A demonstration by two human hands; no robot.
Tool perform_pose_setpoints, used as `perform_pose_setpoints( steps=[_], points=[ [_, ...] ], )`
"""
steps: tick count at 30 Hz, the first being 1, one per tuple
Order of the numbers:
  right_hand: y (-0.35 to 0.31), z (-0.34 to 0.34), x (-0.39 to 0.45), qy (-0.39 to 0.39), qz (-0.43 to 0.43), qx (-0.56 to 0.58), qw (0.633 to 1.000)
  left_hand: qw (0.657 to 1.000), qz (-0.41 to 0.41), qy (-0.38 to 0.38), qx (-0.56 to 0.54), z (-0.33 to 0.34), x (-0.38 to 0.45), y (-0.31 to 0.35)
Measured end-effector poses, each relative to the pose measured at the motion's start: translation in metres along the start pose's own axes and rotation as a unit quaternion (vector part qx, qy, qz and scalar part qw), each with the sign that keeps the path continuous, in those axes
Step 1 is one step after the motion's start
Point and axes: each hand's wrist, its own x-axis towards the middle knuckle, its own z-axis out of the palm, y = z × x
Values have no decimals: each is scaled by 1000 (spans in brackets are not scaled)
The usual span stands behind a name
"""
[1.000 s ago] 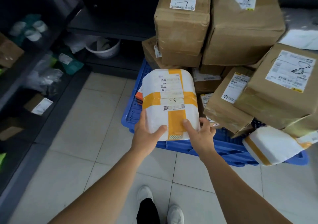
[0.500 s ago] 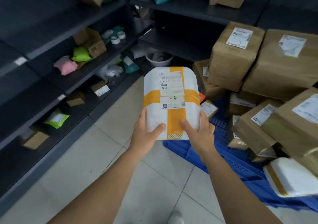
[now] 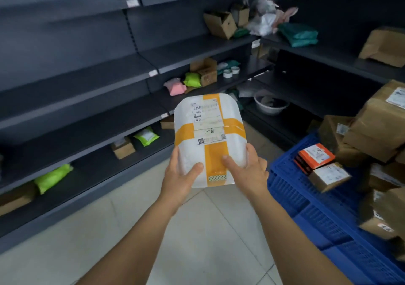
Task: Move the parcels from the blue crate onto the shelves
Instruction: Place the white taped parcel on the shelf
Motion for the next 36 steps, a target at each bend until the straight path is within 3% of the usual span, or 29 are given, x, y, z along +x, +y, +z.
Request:
perform_pose_setpoints(
  steps=[11, 19, 26, 36],
  points=[
    [-73, 196, -145, -117, -63, -46, 990, 986, -22, 164, -36, -237, -109, -39],
    [-110, 308, -201, -192, -119, -88, 970, 967, -44, 247, -32, -355, -155, -69],
    [-138, 398, -187, -247, -134, -124, 952, 949, -89, 297, -48, -422, -132, -102],
    [-187, 545, -96, -329, -115, -190, 918, 932, -184, 308, -47, -517, -19, -141]
  ],
)
